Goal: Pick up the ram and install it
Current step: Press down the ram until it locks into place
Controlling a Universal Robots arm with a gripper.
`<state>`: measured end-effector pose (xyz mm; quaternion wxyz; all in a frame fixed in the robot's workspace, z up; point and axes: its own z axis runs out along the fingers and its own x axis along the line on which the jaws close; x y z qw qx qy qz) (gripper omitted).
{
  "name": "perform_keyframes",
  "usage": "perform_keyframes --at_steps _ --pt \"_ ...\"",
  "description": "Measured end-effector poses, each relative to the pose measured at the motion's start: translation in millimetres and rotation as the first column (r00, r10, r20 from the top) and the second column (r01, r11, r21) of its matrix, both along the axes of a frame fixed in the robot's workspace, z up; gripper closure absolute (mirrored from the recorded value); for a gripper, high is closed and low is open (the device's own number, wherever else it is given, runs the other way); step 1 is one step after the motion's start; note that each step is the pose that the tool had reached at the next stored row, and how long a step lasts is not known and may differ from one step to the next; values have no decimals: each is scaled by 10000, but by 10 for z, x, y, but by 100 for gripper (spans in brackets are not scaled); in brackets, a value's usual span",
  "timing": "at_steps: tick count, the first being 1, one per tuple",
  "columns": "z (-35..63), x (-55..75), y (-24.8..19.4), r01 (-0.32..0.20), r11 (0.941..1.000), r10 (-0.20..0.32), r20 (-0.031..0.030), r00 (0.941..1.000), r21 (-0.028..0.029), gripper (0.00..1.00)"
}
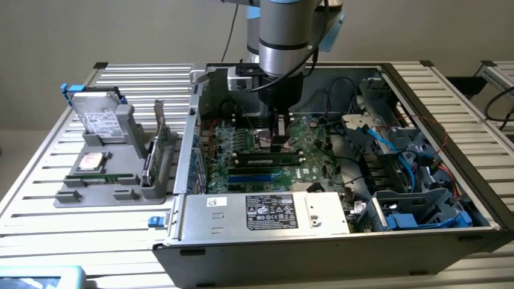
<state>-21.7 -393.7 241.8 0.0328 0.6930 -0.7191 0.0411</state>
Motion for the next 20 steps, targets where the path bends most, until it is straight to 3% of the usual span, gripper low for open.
perform_keyframes --at_steps 5,10,20 --pt "0 0 0 21 10000 -21 -4 10000 -1 89" --pt "0 1 0 735 9973 -735 -4 9973 -1 89" --pt "0 0 0 2035 9791 -2035 0 9791 -20 89"
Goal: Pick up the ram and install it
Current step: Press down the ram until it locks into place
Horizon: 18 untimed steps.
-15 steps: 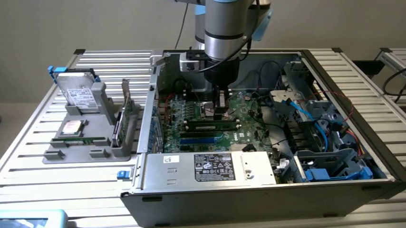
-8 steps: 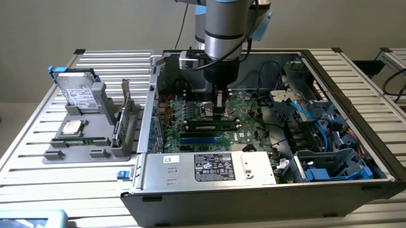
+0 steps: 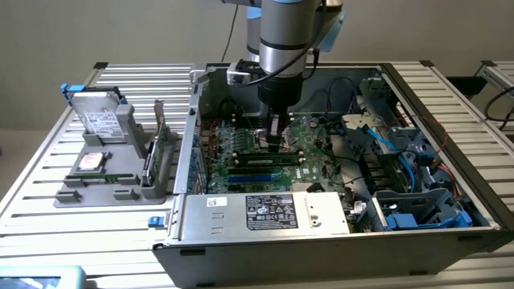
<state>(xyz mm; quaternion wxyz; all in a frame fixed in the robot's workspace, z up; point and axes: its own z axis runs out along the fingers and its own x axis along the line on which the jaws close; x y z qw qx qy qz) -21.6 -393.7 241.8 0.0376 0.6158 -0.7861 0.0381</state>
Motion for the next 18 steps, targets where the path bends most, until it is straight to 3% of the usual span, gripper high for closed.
perform_keyframes --at_steps 4,6,12,18 --pt "-1 1 0 410 9992 -410 4 9992 -1 89" --pt "-2 1 1 567 9984 -567 57 9984 3 89" --pt "-2 1 1 1012 9949 -1012 95 9948 33 89" --pt "-3 1 0 1715 9852 -1716 221 9849 50 89"
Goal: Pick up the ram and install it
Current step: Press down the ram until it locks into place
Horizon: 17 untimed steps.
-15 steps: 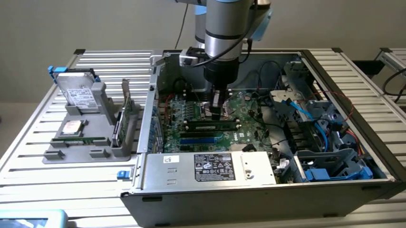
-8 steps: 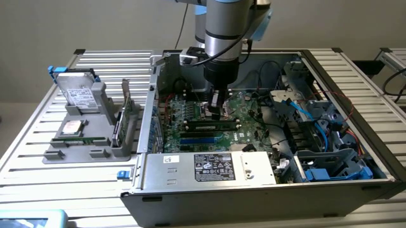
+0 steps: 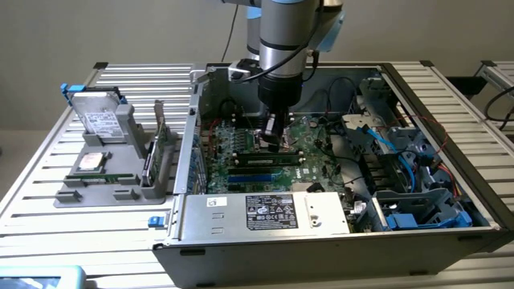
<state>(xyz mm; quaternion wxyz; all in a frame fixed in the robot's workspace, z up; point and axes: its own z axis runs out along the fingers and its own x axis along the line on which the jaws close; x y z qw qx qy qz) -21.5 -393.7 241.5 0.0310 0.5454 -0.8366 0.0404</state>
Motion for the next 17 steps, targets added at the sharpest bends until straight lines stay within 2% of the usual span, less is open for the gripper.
perform_keyframes --at_steps 4,8,17 --pt "-4 -1 0 548 9985 -548 6 9985 -1 89" --pt "-9 0 0 1073 9942 -1073 28 9942 1 89" --pt "-16 0 0 2185 9758 -2185 100 9758 7 89"
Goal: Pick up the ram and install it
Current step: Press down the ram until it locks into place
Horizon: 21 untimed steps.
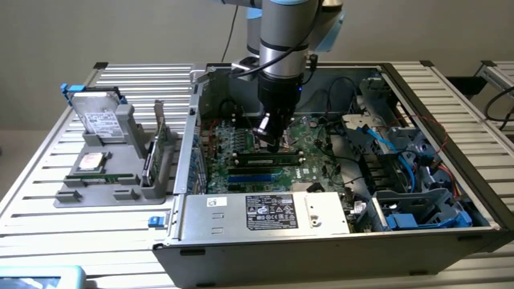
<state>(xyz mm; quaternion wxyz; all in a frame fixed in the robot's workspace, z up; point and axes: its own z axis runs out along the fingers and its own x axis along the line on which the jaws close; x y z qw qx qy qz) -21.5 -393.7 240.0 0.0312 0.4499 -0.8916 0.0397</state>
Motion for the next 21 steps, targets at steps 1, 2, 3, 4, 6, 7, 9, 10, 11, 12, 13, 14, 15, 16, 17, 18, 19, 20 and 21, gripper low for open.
perform_keyframes --at_steps 1,2,3,4,6,7,9,10,11,12,13,14,15,16,17,18,19,20,21 --pt "0 0 0 100 9999 -100 16 9999 -3 89" --pt "0 0 0 206 9998 -206 32 9998 -6 89" --pt "0 0 0 310 9995 -310 43 9995 -10 89" --pt "0 0 0 419 9991 -419 53 9991 -16 89" --pt "0 0 0 626 9980 -626 74 9980 -28 89" --pt "0 0 0 729 9973 -728 83 9973 -33 89" --pt "0 -1 0 941 9956 -941 110 9955 -40 89" --pt "0 -1 0 1044 9945 -1043 126 9945 -40 89" --pt "-1 0 0 1155 9933 -1154 139 9932 -38 89" --pt "-1 -1 0 1269 9919 -1268 148 9918 -37 89" --pt "-1 -1 1 1397 9902 -1396 158 9901 -36 89" --pt "-1 -1 1 1516 9884 -1516 167 9883 -35 89" --pt "-1 0 1 1633 9866 -1632 176 9864 -34 89" --pt "-1 0 0 1752 9845 -1751 181 9844 -33 89" --pt "-1 0 0 1870 9824 -1869 187 9822 -32 89" --pt "-1 -1 0 1982 9802 -1981 195 9800 -32 89" --pt "-1 -1 0 2093 9778 -2092 204 9777 -33 89" --pt "-1 -1 0 2204 9754 -2203 212 9752 -35 89" --pt "0 -1 0 2304 9731 -2303 219 9729 -42 89"
